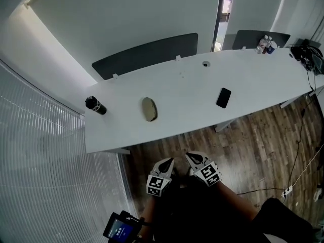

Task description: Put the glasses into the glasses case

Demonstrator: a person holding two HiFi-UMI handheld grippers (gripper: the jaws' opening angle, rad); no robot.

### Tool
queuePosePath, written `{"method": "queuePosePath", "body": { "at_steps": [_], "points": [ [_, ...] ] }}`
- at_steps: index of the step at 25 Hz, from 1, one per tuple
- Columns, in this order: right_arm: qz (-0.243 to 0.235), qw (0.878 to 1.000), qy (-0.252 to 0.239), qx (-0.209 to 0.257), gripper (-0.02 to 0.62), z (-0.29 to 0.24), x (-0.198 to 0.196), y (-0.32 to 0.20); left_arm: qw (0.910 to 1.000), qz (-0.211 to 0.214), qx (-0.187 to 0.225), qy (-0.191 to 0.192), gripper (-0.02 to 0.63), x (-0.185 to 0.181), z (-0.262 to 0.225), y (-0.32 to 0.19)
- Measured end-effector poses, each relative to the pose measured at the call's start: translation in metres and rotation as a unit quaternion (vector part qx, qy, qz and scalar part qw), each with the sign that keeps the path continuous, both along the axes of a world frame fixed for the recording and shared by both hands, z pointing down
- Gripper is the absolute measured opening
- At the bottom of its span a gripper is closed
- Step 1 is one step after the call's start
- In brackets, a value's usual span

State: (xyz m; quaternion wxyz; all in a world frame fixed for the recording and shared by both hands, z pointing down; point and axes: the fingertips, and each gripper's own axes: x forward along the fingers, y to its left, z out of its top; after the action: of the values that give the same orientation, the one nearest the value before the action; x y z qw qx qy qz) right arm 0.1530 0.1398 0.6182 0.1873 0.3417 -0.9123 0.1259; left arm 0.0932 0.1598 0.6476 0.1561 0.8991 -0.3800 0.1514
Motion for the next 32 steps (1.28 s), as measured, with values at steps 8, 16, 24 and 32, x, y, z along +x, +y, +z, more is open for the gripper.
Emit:
{"method": "queuePosePath", "body": {
  "at_steps": [8,16,24,32],
  "points": [
    [-0.018,1.000,0.008,0.011,0.008,0.001,-0.007,-0.014,0.9998,-0.004,0.001,0.021,0.006,-0.008,-0.007,-0.027],
    [0.010,1.000,0.019,-0.006,0.008,0.004,-0.011,-0.038,0.9999,0.005,-0.012,0.005,0.006,-0.020,0.005,-0.046],
    [0.017,1.000,-0.011,-0.022,0.008,0.005,-0.037,-0.055,0.9991,0.009,-0.027,0.031,0.006,-0.047,0.019,-0.067],
    [0.057,0.998,0.013,-0.029,0.009,0.022,-0.063,-0.076,0.9988,0.018,-0.024,0.038,0.006,-0.082,0.026,-0.093]
  ]
}}
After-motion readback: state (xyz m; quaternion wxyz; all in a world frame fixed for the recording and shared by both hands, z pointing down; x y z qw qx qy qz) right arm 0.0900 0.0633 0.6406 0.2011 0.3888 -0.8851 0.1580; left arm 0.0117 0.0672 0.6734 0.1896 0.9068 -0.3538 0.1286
